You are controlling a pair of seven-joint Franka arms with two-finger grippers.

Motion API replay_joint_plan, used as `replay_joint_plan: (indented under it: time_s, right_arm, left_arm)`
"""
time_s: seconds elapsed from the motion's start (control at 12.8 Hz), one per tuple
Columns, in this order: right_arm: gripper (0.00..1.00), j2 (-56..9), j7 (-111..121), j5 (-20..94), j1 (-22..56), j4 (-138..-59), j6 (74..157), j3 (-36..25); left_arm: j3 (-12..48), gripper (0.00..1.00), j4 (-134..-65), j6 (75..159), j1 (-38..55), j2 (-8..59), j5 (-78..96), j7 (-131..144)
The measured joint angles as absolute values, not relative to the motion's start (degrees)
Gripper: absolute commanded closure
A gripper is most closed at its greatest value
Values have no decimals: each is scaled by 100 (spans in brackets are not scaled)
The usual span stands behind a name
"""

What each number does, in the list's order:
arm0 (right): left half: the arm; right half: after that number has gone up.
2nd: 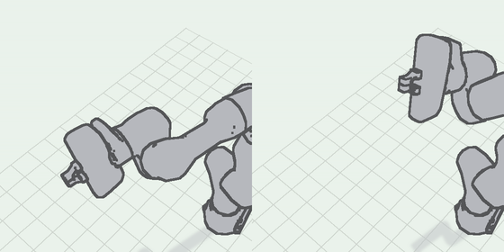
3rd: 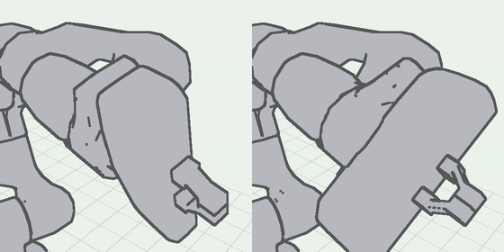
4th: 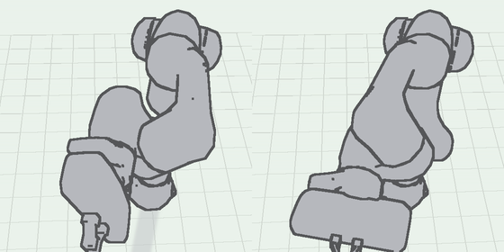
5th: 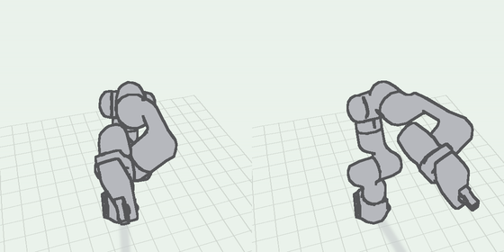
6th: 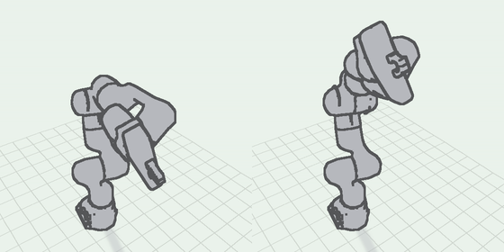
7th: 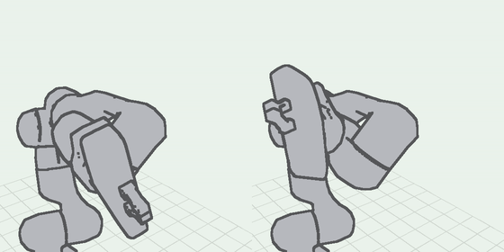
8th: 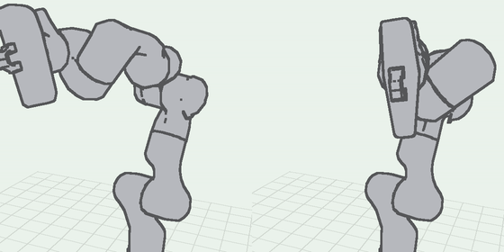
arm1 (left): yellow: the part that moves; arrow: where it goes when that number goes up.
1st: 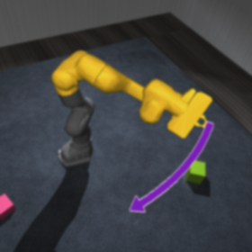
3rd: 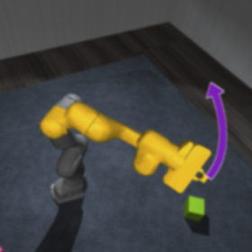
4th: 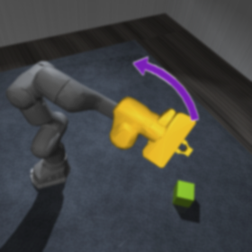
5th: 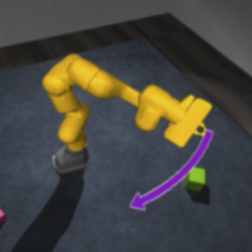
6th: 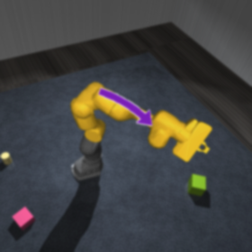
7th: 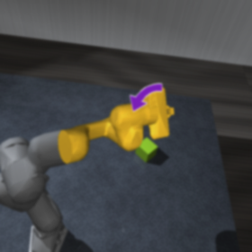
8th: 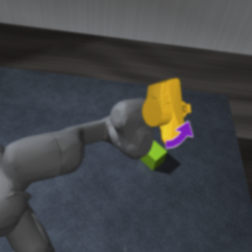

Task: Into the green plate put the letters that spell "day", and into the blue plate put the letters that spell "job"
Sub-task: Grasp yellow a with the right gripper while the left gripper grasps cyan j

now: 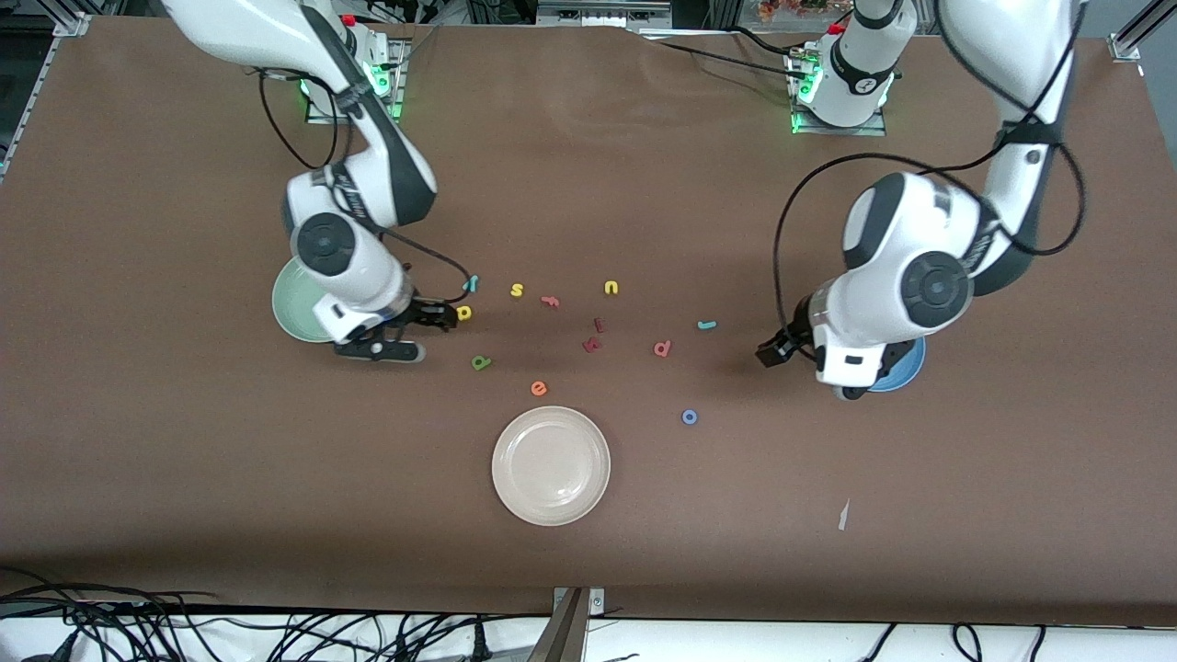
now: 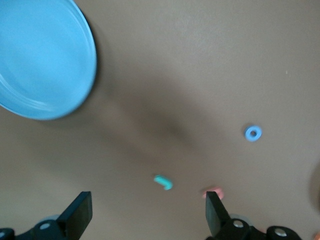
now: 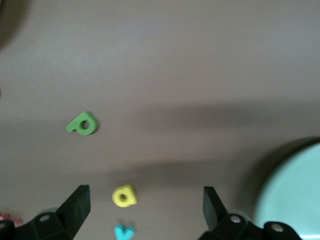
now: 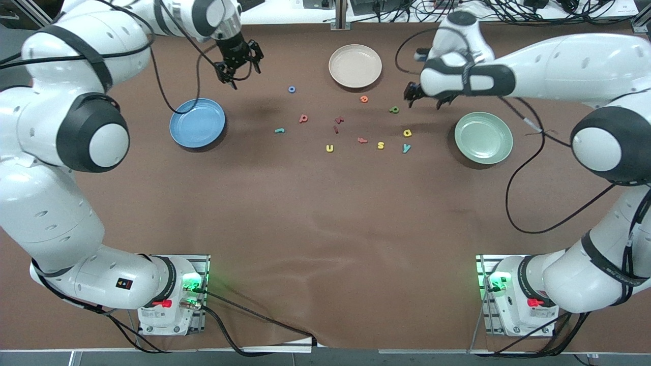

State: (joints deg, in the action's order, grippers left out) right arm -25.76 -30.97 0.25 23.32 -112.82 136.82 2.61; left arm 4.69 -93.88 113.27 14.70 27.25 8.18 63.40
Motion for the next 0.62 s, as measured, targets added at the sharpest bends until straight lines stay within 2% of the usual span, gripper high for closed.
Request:
replay_joint_plan:
  time_s: [0.31, 0.62]
  right_arm:
    - [3, -2789, -3892, 25, 2651, -11320, 13919, 257]
    - [20, -2973, -4250, 25, 2649, -11325, 14039, 220]
  left_arm:
    - [471, 0, -9488, 12529, 2039, 3393, 818, 8723]
    - [463, 0, -9584, 12953, 2334, 3854, 575, 10309]
